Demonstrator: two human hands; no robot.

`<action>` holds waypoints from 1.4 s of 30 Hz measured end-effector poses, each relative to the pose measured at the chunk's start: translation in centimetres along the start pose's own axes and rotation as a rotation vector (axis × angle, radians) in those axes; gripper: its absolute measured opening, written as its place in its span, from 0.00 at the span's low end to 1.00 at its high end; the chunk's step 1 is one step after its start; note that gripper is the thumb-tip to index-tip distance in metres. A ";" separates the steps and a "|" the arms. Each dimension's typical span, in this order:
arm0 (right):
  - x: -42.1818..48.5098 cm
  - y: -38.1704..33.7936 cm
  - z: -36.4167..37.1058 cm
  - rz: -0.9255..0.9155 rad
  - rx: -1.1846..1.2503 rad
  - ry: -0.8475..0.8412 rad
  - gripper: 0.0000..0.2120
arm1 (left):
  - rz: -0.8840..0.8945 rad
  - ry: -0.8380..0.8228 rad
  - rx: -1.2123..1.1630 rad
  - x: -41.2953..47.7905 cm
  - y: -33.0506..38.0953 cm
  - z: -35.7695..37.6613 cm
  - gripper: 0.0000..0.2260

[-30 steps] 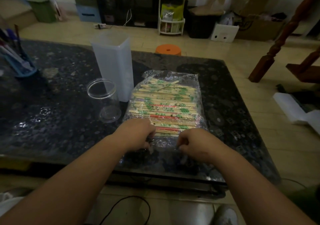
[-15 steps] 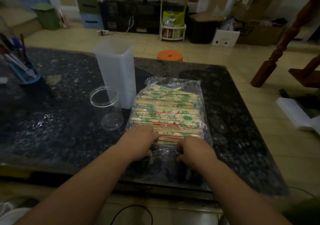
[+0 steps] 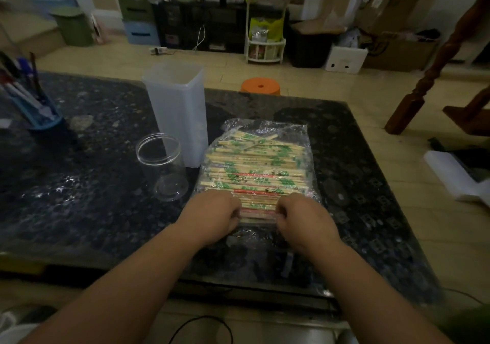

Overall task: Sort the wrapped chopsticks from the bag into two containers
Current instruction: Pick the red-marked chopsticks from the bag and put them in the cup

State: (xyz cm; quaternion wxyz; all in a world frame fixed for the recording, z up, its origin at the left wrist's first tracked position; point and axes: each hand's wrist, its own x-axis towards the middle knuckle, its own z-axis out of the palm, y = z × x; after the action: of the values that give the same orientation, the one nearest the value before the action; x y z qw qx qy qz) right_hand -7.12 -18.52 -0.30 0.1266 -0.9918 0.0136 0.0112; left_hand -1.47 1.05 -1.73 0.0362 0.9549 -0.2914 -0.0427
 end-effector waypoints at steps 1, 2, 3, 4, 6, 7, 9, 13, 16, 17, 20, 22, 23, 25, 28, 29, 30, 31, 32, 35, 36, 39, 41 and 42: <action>-0.2 -0.3 -0.3 -0.016 0.013 0.029 0.04 | -0.029 0.031 -0.023 0.0 0.0 -0.1 0.08; -0.5 -0.7 -0.6 -0.047 0.028 0.061 0.04 | -0.061 0.056 -0.050 0.1 0.1 -0.2 0.08; -0.9 -1.3 -0.9 -0.086 0.055 0.082 0.03 | -0.094 0.079 -0.083 0.1 0.1 -0.4 0.08; -1.3 -2.1 -1.1 -0.124 0.090 0.081 0.03 | -0.127 0.102 -0.123 0.2 0.1 -0.5 0.08; -2.0 -3.6 -0.6 -0.191 0.135 0.006 0.05 | -0.180 0.152 -0.204 0.2 0.3 -1.0 0.08; -2.1 -4.1 0.1 -0.212 0.130 -0.049 0.06 | -0.196 0.178 -0.236 0.2 0.4 -1.2 0.08; -1.9 -4.2 1.7 -0.222 0.101 -0.111 0.12 | -0.213 0.225 -0.290 0.1 0.5 -1.5 0.08; -0.8 -2.5 3.6 -0.227 -0.035 -0.041 0.24 | -0.226 0.249 -0.361 -0.2 0.5 -1.9 0.05; -0.1 -1.6 4.2 -0.211 -0.121 -0.014 0.25 | -0.226 0.189 -0.458 -0.3 0.1 -2.0 0.08; 0.0 -1.5 4.4 -0.200 -0.130 -0.007 0.24 | -0.222 0.157 -0.535 -0.3 0.0 -2.1 0.12; 0.1 -1.7 4.9 -0.170 -0.160 0.042 0.22 | -0.240 0.149 -0.745 -0.4 -0.2 -2.5 0.19; 0.2 -1.9 5.4 -0.127 -0.183 0.086 0.22 | -0.263 0.214 -0.823 -0.5 -0.4 -2.5 0.21; 0.3 -2.0 5.5 -0.123 -0.189 0.095 0.21 | -0.276 0.250 -0.842 -0.6 -0.5 -2.6 0.21; 0.4 -2.3 5.6 -0.141 -0.196 0.119 0.17 | -0.310 0.303 -0.862 -0.9 -0.7 -2.6 0.22; 0.6 -2.7 5.5 -0.169 -0.210 0.120 0.16 | -0.340 0.367 -0.887 -1.1 -1.1 -2.6 0.21; 0.7 -2.9 5.4 -0.178 -0.216 0.111 0.16 | -0.346 0.380 -0.888 -1.2 -1.2 -2.6 0.20; 0.7 -3.0 5.4 -0.185 -0.220 0.104 0.17 | -0.348 0.389 -0.887 -1.2 -1.3 -2.6 0.19; 0.8 -3.0 5.3 -0.189 -0.224 0.099 0.16 | -0.350 0.393 -0.888 -1.3 -1.4 -2.6 0.19; 0.8 -3.1 5.2 -0.193 -0.230 0.092 0.15 | -0.354 0.391 -0.888 -1.3 -1.5 -2.5 0.19; 0.5 -3.5 4.9 -0.199 -0.226 0.050 0.15 | -0.361 0.370 -0.881 -1.5 -1.7 -2.5 0.17; 0.5 -3.4 5.0 -0.211 -0.226 0.038 0.17 | -0.363 0.365 -0.874 -1.5 -1.7 -2.5 0.16; 0.6 -3.5 4.8 -0.208 -0.209 0.005 0.22 | -0.368 0.364 -0.862 -1.6 -1.6 -2.6 0.15; 0.7 -3.7 4.6 -0.217 -0.225 -0.021 0.22 | -0.366 0.363 -0.861 -1.7 -1.7 -2.7 0.14; 0.8 -3.8 4.5 -0.223 -0.237 -0.028 0.22 | -0.364 0.360 -0.857 -1.7 -1.8 -2.7 0.14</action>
State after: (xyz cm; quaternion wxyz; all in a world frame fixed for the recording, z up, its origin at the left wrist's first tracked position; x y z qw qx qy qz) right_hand -6.28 -13.74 -3.75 0.0093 -0.9949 -0.0999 0.0124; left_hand -1.65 3.61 0.86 0.4669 0.8819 -0.0655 0.0013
